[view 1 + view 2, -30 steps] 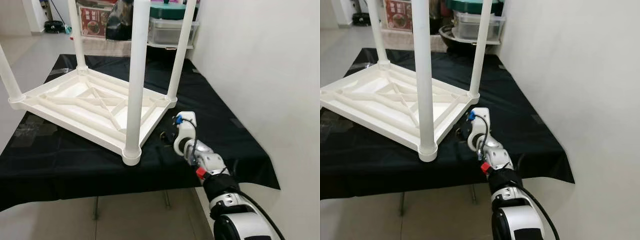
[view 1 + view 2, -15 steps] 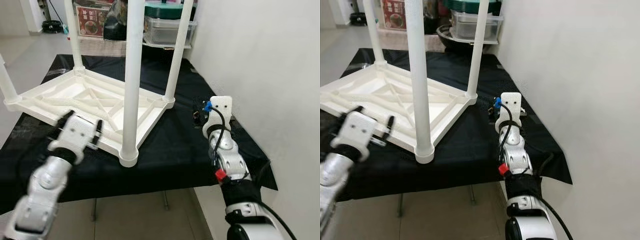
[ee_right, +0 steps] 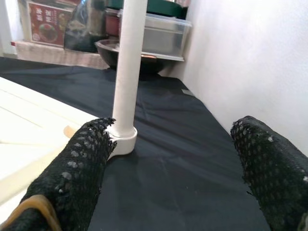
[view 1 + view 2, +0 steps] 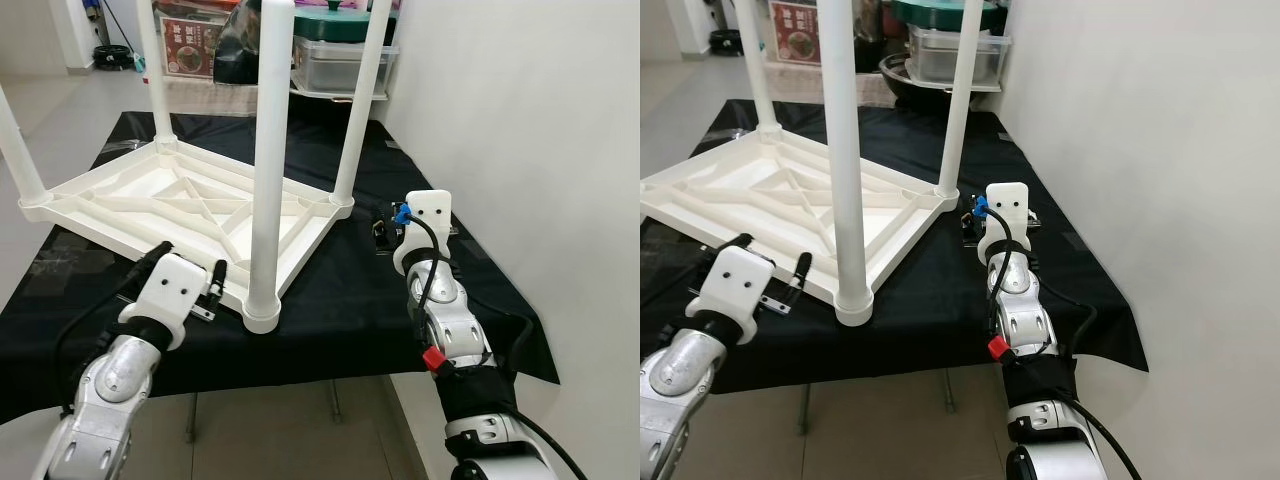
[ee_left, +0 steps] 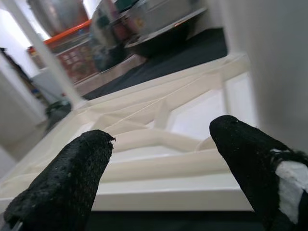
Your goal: Building children table
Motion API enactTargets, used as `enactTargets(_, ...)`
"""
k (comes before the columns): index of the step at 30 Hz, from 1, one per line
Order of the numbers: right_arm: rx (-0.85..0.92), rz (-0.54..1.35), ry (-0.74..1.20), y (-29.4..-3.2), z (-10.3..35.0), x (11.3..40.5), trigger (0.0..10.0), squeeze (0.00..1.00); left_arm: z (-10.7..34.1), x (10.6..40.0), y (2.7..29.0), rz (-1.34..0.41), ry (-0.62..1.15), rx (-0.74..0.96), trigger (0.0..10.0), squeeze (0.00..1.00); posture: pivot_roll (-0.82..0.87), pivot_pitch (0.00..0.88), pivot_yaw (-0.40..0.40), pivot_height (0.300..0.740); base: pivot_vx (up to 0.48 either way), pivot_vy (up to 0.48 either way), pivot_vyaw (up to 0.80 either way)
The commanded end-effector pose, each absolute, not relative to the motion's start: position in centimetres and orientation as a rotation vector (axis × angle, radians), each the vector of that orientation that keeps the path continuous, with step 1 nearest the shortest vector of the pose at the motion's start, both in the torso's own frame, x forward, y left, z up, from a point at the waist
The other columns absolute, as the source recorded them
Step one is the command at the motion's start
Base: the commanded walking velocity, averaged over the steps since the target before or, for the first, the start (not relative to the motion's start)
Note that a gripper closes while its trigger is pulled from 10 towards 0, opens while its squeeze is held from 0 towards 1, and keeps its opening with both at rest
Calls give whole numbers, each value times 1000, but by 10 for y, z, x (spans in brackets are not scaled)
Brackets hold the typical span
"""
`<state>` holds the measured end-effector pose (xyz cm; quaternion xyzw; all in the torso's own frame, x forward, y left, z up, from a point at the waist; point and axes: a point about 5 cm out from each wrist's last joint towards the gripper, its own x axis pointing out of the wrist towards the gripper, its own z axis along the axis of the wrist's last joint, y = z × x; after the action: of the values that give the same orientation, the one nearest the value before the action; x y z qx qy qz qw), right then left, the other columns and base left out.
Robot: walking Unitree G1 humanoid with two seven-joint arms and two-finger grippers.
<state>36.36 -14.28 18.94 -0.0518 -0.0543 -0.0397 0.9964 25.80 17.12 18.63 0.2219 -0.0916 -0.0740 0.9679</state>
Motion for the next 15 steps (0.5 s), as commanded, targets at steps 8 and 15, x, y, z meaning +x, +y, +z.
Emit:
enactTargets(8,-104,-187,-109,-161,189,360,10000,0,188,251,147,-328,-226,363,10000,0,100,0,-113,740,0,0,0)
enactTargets(15,-111,-193,-123,-161,192,361,10000,0,187,256,138,-373,-230,315,10000,0,92,0,-110,740,0,0,0)
